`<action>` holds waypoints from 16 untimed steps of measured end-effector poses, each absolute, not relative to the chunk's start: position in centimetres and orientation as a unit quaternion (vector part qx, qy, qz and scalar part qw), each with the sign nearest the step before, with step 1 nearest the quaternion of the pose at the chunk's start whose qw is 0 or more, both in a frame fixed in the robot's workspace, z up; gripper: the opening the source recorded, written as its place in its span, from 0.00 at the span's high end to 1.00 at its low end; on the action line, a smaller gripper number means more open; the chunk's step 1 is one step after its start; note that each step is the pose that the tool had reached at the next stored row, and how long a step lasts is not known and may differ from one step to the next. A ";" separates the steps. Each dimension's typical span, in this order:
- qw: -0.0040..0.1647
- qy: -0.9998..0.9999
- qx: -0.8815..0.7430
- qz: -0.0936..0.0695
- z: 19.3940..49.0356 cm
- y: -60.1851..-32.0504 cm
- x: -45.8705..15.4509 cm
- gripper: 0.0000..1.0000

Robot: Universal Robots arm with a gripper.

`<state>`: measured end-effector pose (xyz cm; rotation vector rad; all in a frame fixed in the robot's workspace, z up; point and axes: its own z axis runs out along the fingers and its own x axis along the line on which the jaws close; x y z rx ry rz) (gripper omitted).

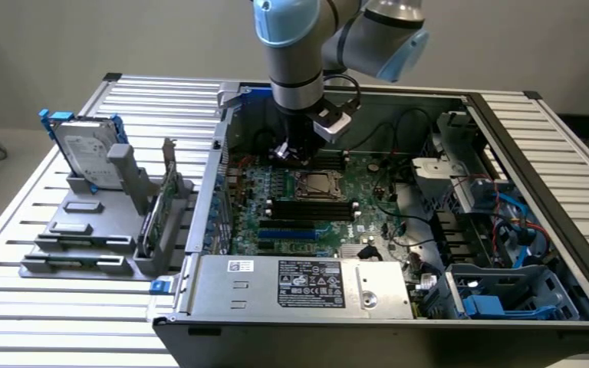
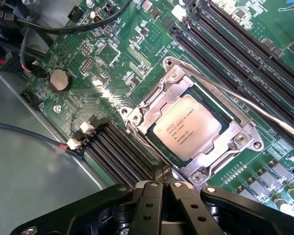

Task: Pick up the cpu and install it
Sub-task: 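Install the first cpu locking lever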

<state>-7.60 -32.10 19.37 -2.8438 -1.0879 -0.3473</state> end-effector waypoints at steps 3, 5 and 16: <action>0.037 -0.351 -0.929 -0.113 19.3 -32.1 -7.5 0.89; 0.036 -0.349 -0.930 -0.113 19.3 -32.1 -7.4 0.89; 0.032 -0.338 -0.934 -0.112 19.3 -31.9 -6.8 0.89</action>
